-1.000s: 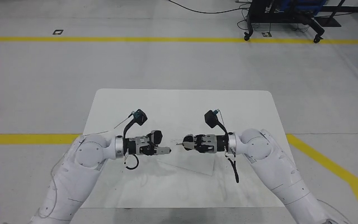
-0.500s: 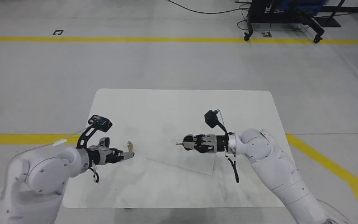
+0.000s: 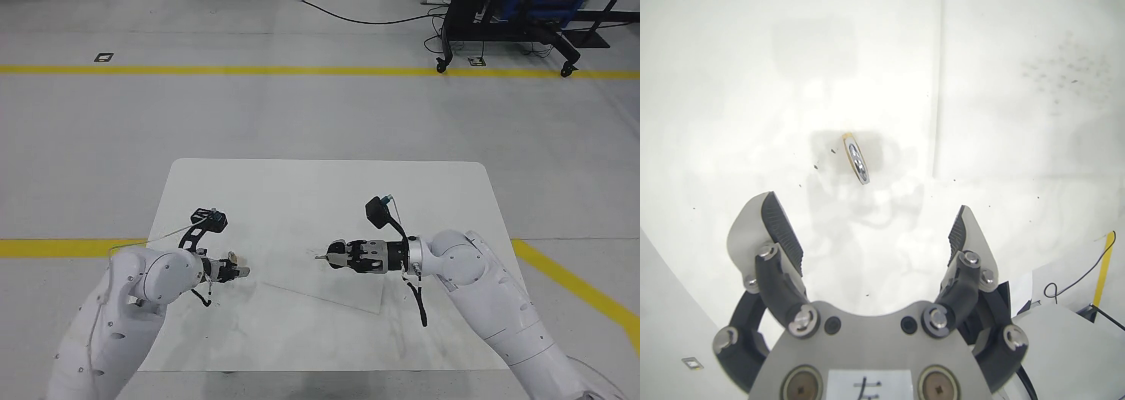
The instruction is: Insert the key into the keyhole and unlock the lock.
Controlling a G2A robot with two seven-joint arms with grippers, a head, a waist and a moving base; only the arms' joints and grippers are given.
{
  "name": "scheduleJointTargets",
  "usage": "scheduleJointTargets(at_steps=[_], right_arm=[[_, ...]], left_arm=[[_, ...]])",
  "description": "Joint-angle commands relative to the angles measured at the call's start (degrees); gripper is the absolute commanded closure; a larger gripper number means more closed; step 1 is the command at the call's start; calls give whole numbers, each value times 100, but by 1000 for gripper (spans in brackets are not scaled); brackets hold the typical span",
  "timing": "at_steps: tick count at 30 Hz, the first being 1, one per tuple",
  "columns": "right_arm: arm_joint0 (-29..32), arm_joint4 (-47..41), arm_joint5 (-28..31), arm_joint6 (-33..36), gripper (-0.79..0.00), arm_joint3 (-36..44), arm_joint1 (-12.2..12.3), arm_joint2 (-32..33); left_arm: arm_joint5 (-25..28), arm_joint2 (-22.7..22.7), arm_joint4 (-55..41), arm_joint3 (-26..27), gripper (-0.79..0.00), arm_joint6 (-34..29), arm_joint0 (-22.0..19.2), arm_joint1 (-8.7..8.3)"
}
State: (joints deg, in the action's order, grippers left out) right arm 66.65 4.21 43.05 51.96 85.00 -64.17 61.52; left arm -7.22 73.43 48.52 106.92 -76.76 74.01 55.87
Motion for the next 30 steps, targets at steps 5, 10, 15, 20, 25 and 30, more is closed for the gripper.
scheduleJointTargets(at_steps=[5,10,15,20,25,30], right_arm=[[0,0,0,0,0,0,0,0],[0,0,0,0,0,0,0,0],[0,0,0,0,0,0,0,0],[0,0,0,0,0,0,0,0],[0,0,0,0,0,0,0,0],[0,0,0,0,0,0,0,0]], left_arm=[[-38,-286,112,-241,-465,-264,-368,40],[-124,-474,203,-477,-388,-455,-588,72],[-127,-515,116,-605,-409,-505,-694,90],[5,-611,97,-868,-391,-609,-874,108],[28,-760,49,-1035,-299,-618,-1057,146],[15,-856,41,-1139,-15,-687,-1172,169]])
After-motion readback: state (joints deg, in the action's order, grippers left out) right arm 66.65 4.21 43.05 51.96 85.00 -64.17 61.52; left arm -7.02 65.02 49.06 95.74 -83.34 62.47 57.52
